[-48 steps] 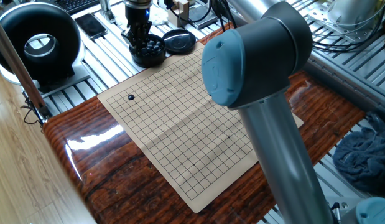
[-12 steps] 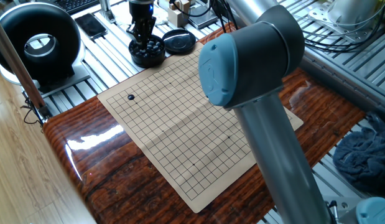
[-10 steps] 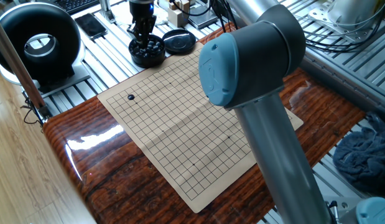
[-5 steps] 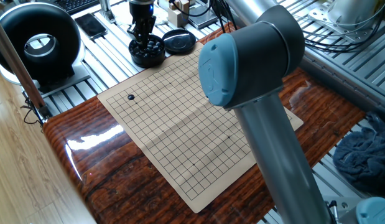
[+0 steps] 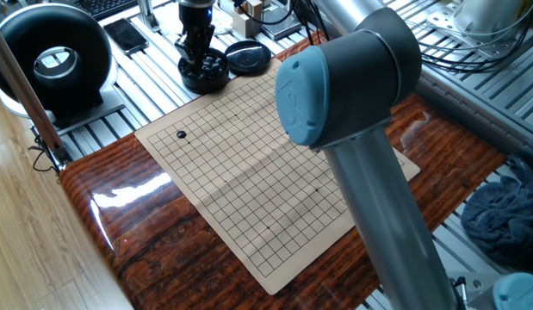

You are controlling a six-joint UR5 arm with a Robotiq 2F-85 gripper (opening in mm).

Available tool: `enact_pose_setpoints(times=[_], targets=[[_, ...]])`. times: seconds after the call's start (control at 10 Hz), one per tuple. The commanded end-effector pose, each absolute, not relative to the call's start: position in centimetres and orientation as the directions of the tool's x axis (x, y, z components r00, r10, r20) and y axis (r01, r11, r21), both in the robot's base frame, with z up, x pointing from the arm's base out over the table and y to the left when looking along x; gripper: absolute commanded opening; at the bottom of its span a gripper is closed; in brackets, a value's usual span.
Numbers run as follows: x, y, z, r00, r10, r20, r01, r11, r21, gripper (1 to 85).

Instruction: Play the first move as black on the 3-4 point in the upper right corner of the Go board

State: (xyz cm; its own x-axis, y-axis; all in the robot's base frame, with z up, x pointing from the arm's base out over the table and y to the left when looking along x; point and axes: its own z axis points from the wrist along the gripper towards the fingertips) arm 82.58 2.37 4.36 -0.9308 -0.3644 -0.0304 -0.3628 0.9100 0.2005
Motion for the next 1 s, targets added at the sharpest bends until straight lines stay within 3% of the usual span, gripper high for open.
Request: enact_pose_setpoints(times=[0.0, 0.1, 0.3, 0.7, 0.9], targets=[[82.2, 2.8, 4.4, -0.921, -0.387, -0.033, -0.384, 0.894, 0.233, 24.0], [81.9, 2.9, 4.4, -0.911, -0.412, -0.034, -0.407, 0.881, 0.241, 24.7], [82.0, 2.5, 4.2, -0.874, -0.481, -0.063, -0.482, 0.844, 0.237, 34.3], [82.2, 0.4, 3.9, -0.745, -0.666, -0.037, -0.664, 0.735, 0.137, 35.7], [82.2, 0.5, 4.1, -0.724, -0.689, -0.032, -0.686, 0.716, 0.132, 35.7]])
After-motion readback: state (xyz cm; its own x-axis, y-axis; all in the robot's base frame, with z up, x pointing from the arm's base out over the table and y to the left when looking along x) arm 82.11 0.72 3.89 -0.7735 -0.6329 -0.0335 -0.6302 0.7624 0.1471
